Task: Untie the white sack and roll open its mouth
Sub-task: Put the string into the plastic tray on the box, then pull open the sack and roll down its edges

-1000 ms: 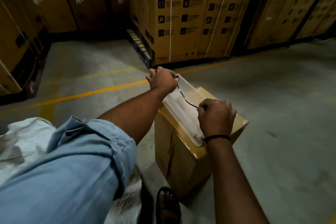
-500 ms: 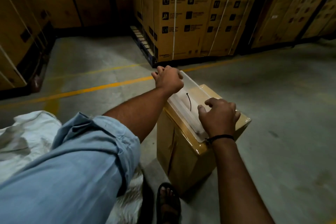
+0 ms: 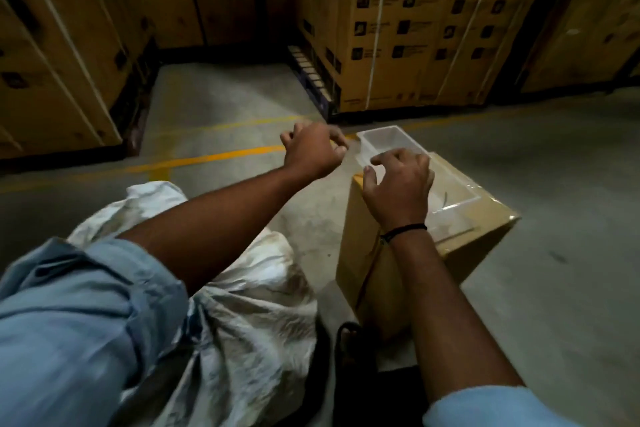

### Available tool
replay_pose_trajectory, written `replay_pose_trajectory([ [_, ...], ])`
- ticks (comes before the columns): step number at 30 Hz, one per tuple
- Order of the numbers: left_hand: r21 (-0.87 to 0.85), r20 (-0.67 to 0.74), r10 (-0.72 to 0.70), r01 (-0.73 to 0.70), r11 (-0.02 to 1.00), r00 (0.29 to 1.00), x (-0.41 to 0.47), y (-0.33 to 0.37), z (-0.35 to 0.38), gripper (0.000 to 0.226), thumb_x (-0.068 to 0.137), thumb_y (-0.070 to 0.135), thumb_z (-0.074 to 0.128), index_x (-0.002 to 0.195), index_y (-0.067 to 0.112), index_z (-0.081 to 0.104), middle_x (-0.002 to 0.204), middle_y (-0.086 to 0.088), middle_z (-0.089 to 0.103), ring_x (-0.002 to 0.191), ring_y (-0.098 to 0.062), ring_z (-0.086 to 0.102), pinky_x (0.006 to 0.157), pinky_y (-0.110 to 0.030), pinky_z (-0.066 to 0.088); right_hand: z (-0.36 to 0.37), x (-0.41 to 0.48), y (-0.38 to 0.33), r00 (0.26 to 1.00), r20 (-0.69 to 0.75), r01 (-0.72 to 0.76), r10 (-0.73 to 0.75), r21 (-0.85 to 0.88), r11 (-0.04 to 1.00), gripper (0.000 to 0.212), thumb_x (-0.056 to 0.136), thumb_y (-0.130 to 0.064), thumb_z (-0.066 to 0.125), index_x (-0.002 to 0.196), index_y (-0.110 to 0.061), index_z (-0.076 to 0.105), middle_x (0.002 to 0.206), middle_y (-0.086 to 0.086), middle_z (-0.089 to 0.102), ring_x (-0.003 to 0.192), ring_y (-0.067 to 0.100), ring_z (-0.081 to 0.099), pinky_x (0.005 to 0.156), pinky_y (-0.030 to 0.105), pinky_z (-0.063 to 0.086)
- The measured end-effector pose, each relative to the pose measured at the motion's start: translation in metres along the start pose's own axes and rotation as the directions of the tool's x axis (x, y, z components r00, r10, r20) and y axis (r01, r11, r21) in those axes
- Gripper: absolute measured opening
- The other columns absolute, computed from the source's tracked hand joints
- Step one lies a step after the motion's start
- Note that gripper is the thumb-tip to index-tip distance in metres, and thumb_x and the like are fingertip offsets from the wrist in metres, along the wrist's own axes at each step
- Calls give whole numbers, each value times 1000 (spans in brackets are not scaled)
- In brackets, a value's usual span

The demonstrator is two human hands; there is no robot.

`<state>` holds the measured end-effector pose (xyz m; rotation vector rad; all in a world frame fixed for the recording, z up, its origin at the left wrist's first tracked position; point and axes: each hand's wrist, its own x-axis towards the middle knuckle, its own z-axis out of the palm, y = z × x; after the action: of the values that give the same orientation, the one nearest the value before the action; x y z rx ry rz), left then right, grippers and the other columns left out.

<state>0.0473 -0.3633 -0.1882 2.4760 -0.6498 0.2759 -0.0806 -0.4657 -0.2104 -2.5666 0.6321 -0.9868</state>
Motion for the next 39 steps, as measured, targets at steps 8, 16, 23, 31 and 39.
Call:
replay_pose_trajectory([
  [8,-6,-54,-225,225,974,973,-101,-139,-90,14,81,53,62,84,44,72,99,18,71,116,-18,56,81,-38,23,49,-45,-132,939,180,258,-292,191,947,19,82,-31,66,95,-19,73,102,3,65,107,30,52,86,39,39],
  [16,-79,-229,-521,517,852,823,-201,-277,-149,11,79,52,61,77,46,71,105,15,73,116,-21,60,97,-40,35,109,-101,-228,701,379,528,-604,294,797,16,82,-33,64,94,-25,72,101,1,66,105,30,54,85,40,40],
  [23,-16,-237,-640,656,754,730,-217,-346,-147,37,95,47,54,127,28,59,140,-6,50,127,-37,44,105,-47,36,151,-124,-266,597,483,554,-641,330,765,15,82,-31,67,94,-26,73,99,1,69,100,31,56,85,41,45],
  [31,1,-10,-826,826,563,563,-197,-386,-142,55,99,47,44,142,14,43,146,-16,50,135,-42,42,109,-48,32,194,-137,-305,554,491,555,-672,383,738,14,80,-27,66,90,-23,74,93,2,69,96,31,57,81,42,48],
  [39,-22,-12,-565,565,825,825,-200,-383,-159,38,83,44,67,116,23,68,109,-6,74,102,-30,68,83,-40,56,210,-130,-322,520,376,690,-767,344,636,63,82,-19,70,141,-24,49,138,2,56,125,30,49,90,42,40],
])
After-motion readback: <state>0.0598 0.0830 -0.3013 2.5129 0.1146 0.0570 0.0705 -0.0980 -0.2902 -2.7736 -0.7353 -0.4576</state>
